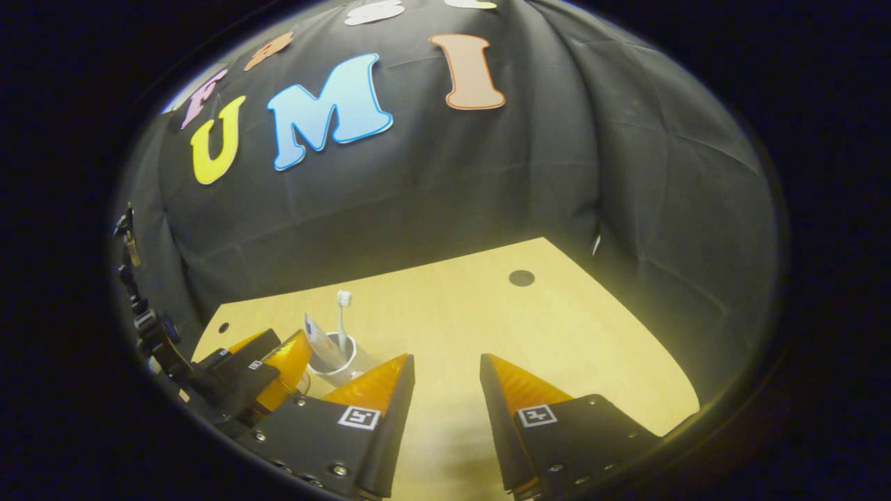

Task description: Put the toothbrush and toothpaste on the desktop into the cup, then pick up the cup and place it on the coaster on the desktop.

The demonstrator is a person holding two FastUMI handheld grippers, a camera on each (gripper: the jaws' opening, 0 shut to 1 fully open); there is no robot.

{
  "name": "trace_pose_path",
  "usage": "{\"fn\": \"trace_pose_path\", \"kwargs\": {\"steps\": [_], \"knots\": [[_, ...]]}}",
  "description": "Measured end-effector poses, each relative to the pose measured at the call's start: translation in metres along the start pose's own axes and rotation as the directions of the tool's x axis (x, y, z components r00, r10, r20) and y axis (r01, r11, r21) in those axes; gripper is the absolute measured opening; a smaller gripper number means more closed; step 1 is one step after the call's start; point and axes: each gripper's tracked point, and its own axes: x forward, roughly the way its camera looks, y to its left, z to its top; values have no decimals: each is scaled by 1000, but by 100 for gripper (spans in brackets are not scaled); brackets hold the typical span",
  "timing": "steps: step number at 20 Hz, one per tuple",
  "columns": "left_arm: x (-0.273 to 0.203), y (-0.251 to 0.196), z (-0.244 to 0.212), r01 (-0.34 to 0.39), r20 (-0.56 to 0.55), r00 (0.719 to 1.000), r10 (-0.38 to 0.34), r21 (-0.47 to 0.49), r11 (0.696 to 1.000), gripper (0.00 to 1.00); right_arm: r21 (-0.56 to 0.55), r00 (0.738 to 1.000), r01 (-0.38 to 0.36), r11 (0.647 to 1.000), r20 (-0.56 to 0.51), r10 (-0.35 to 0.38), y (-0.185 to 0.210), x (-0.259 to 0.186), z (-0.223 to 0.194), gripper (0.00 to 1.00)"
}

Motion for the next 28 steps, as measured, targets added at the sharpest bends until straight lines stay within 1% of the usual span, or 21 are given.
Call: {"fn": "trace_pose_path", "kwargs": {"steps": [7, 8, 9, 10, 11, 12, 13, 14, 15, 16, 17, 18, 19, 22, 24, 28], "knots": [[-28, 16, 20, -28, 22, 999, 29, -29, 999, 82, -87, 996, -90, 992, -37, 87, 27, 10, -5, 56], [-32, 19, 22, -32, 22, 999, 33, -33, 999, 82, -113, 994, -104, 988, -44, 100, 30, 12, -6, 53], [-36, 22, 24, -36, 24, 999, 37, -38, 999, 82, -143, 993, -116, 983, -53, 109, 32, 13, -9, 56], [-41, 26, 27, -42, 28, 999, 44, -42, 998, 82, -174, 991, -131, 976, -59, 122, 36, 16, -8, 57], [-46, 30, 29, -50, 33, 998, 52, -45, 998, 82, -202, 988, -147, 968, -69, 136, 40, 17, -9, 53], [-50, 34, 31, -57, 35, 998, 59, -48, 997, 82, -226, 985, -166, 960, -83, 151, 44, 19, -10, 57], [-54, 38, 32, -65, 36, 997, 67, -49, 997, 82, -249, 982, -182, 951, -96, 163, 48, 22, -11, 54], [-59, 43, 33, -74, 35, 996, 76, -52, 996, 82, -274, 979, -198, 941, -107, 175, 52, 25, -11, 57], [-64, 47, 34, -82, 37, 996, 84, -57, 995, 82, -298, 975, -217, 930, -119, 189, 56, 28, -12, 54], [-70, 52, 36, -89, 38, 995, 91, -64, 994, 82, -320, 970, -238, 917, -135, 204, 61, 31, -13, 54], [-74, 56, 36, -97, 38, 994, 99, -68, 993, 82, -342, 963, -262, 902, -154, 222, 67, 33, -15, 54], [-78, 60, 37, -106, 36, 993, 109, -70, 992, 82, -365, 956, -287, 886, -175, 237, 71, 36, -18, 57], [-83, 64, 36, -114, 35, 993, 116, -71, 991, 82, -394, 947, -312, 865, -203, 249, 76, 39, -22, 57], [-93, 76, 35, -134, 30, 990, 137, -73, 988, 82, -469, 922, -374, 800, -282, 266, 80, 46, -33, 57], [-98, 84, 32, -151, 25, 988, 153, -80, 985, 82, -484, 904, -411, 772, -325, 278, 85, 48, -39, 57], [-105, 96, 26, -174, 10, 984, 176, -100, 980, 82, -521, 878, -459, 720, -390, 277, 91, 60, -45, 55]]}}
